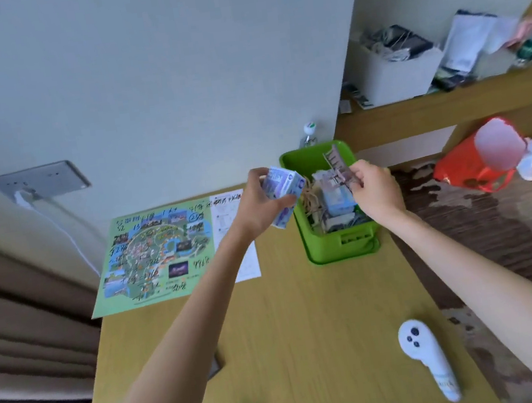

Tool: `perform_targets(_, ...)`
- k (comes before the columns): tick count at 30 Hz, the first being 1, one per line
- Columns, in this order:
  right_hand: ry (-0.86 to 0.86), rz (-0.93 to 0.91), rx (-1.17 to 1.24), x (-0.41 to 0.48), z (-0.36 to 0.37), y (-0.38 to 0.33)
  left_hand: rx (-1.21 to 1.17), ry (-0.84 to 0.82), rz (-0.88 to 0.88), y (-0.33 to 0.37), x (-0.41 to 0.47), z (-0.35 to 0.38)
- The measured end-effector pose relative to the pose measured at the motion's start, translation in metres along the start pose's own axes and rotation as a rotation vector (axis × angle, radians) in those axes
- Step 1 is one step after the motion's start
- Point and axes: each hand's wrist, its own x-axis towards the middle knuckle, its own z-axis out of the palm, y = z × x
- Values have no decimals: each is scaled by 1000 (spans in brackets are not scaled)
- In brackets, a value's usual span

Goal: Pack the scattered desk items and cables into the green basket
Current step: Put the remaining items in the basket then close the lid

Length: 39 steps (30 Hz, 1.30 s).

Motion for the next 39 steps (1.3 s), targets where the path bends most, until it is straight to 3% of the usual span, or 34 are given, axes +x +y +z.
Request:
perform_targets(5,-262,-134,-182,36,0,31,85,-84,90,10,57,37)
perform_targets(9,-518,-184,-165,41,20,43,169,-92,102,4,88,54)
perform_targets(13,-661,-250,-322,37,36,54,374,-210,108,-6,104,67)
perform_targets(16,-604,-364,-441,38,38,58,589,-249,187,-12,111,79)
perform_targets(19,-420,-384,-336,37,30,65,663,-204,280,-15,118,89)
perform_targets(22,-127,-279,-300,30,23,76,704,-109,361,-16,130,99)
perform_targets(25,-76,-142,-274,22,29,81,757,-97,403,-19,141,115)
perform_targets(29,-23,-100,-227,20,38,81,1015,-175,458,-31,150,142)
perform_targets(32,-6,-105,-194,19,39,83,1099,-124,318,-35,154,161)
perform_targets(36,17,-121,-182,18,40,83,968,24,-9,-29,155,177)
perform_targets(39,16,-100,-174,18,40,82,864,-89,-67,-24,159,179)
